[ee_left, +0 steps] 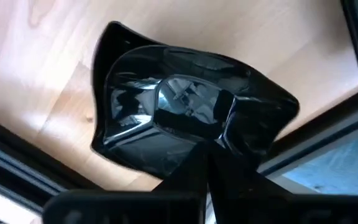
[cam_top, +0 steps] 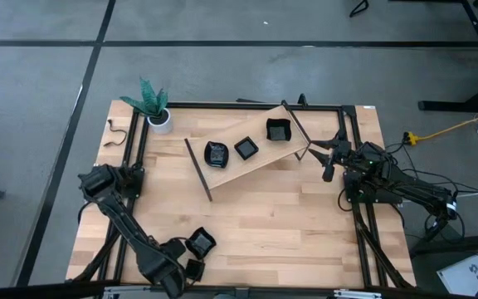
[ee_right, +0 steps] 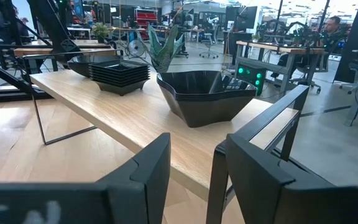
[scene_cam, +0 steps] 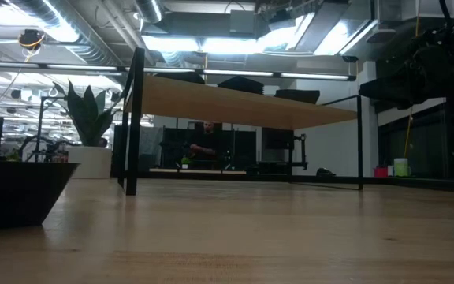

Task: Pick & Place Mini shaped plates
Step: Stack the black leaf-shaped plate on top of the black leaf-shaped plate on the shelf

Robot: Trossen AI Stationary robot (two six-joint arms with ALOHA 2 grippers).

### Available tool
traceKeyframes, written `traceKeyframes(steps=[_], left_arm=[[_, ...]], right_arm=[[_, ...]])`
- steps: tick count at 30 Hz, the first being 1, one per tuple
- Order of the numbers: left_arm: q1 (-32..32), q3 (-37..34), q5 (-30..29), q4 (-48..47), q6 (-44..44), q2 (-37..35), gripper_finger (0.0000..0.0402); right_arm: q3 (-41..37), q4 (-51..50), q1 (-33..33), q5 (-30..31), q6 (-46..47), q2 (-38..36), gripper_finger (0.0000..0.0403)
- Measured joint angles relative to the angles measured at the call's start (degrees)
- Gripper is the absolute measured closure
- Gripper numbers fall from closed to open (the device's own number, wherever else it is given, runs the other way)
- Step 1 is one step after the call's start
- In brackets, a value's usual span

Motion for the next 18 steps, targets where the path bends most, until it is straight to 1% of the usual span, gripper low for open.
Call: traceKeyframes(steps=[4,10,12,15,18], left_arm=[[-0.1,-0.2,-0.1,0.9,0.2,0.0,0.04],[0.0,-0.9,-3.9,0.7,2.4,-0.1,0.04],[0.3,-2.2,-3.4,0.9,2.6,-0.1,0.04],[0.5,-5.3,-1.9,3.9,3.7,0.0,0.04],[0.7,-6.7,-2.5,4.4,5.1,-0.1,0.04]], right_arm=[[0.0,0.0,0.0,0.0,0.0,0.0,0.0249],[0.0,0.0,0.0,0.0,0.0,0.0,0.0249],[0.0,0.0,0.0,0.0,0.0,0.0,0.0249],[0.0,0.0,0.0,0.0,0.0,0.0,0.0249],[0.0,0.0,0.0,0.0,0.0,0.0,0.0249]])
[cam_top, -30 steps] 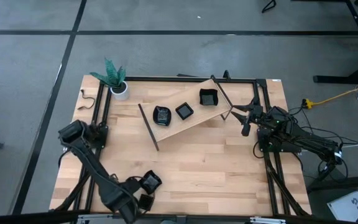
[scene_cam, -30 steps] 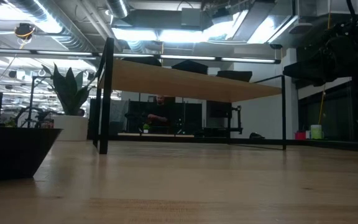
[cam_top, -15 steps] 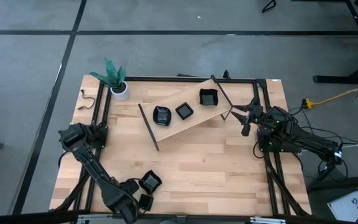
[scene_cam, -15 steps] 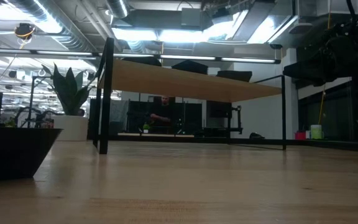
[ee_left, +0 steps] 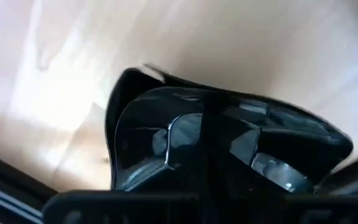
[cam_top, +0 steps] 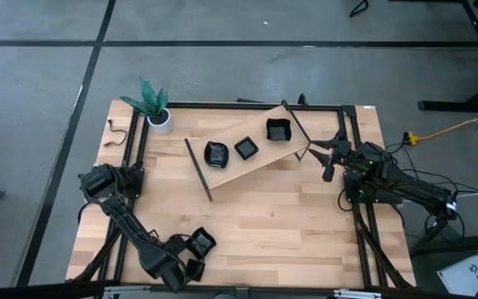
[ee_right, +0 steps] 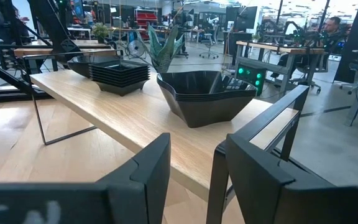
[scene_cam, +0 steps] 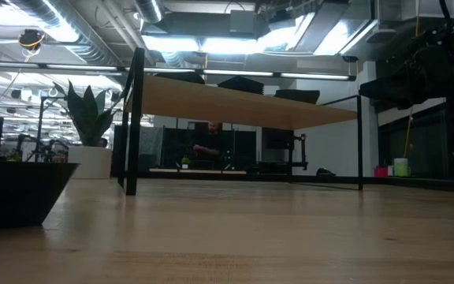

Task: Pick & Place Mini shaped plates
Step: Stack the black leaf-shaped plate on top of the black leaf-shaped plate on the shelf

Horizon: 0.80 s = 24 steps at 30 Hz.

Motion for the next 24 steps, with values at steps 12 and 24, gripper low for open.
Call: traceKeyframes(steps=[12,24], left_arm=[[2.3,-0.1,-8.0,-1.3,6.7,-0.2,0.04],[7.3,-0.3,-17.1,-7.6,17.7,-0.2,0.04]], right_arm=[[0.0,0.0,0.0,0.0,0.0,0.0,0.0249],[0.0,0.0,0.0,0.0,0.0,0.0,0.0249]])
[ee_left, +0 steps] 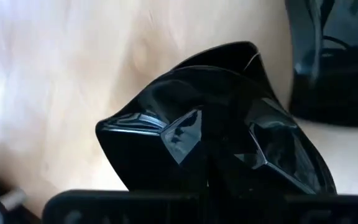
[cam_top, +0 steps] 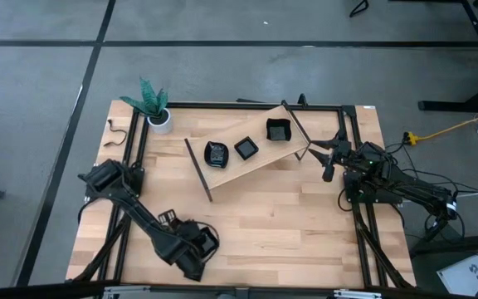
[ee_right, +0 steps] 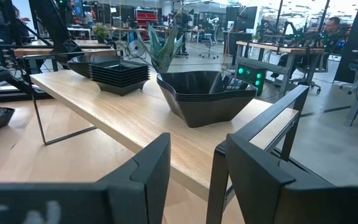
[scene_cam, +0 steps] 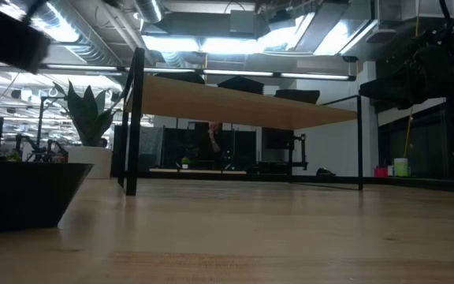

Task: Pick & Place Mini shaped plates
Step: Stack the black leaf-shaped plate on top of the black leaf-shaped plate on the shelf

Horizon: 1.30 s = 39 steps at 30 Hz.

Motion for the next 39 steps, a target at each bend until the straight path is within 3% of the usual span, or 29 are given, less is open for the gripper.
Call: traceKeyframes(steps=[10,21,31,39], left_arm=[[5.2,-7.1,-4.1,3.1,5.6,-5.6,0.04],[7.6,-7.3,-17.2,2.0,9.8,-18.0,0.04],[8.0,-7.3,-23.2,1.9,9.2,-21.5,0.04],[11.1,-7.3,-16.0,1.9,5.9,-21.5,0.0373]], right_arm=[[0.0,0.0,0.0,0.0,0.0,0.0,0.0249],[0.0,0.0,0.0,0.0,0.0,0.0,0.0249],[0.0,0.0,0.0,0.0,0.0,0.0,0.0249],[0.0,0.0,0.0,0.0,0.0,0.0,0.0249]])
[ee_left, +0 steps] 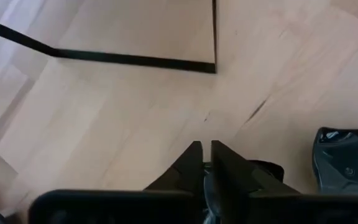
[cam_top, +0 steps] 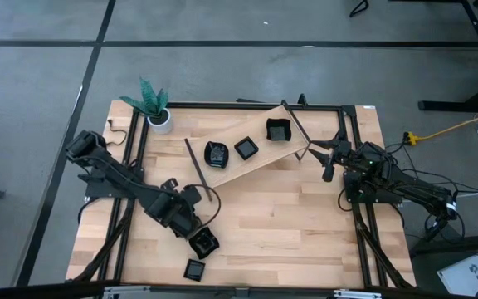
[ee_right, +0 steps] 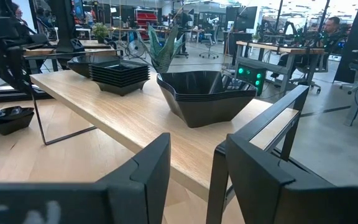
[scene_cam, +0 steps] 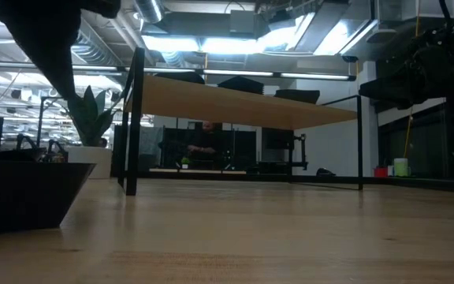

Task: Pick & Place Mini shaped plates
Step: Stack the black leaf-shaped plate on top of the black leaf-shaped plate on the shelf

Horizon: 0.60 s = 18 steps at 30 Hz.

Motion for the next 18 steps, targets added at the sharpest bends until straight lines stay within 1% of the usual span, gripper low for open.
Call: traceKeyframes(steps=[4,8,11,13,18], left_arm=[[2.0,0.0,4.3,1.5,3.5,0.0,0.0342],[3.6,0.0,7.5,5.8,8.7,0.6,0.0304],[4.5,0.0,7.6,7.8,11.0,1.1,0.0282],[5.1,0.0,7.4,7.8,11.0,1.1,0.0274],[6.9,0.0,7.1,7.9,8.9,1.1,0.0271]], right_arm=[[0.0,0.0,0.0,0.0,0.0,0.0,0.0249],[0.0,0.0,0.0,0.0,0.0,0.0,0.0249],[0.0,0.0,0.0,0.0,0.0,0.0,0.0249],[0.0,0.0,0.0,0.0,0.0,0.0,0.0249],[0.0,0.0,0.0,0.0,0.0,0.0,0.0249]])
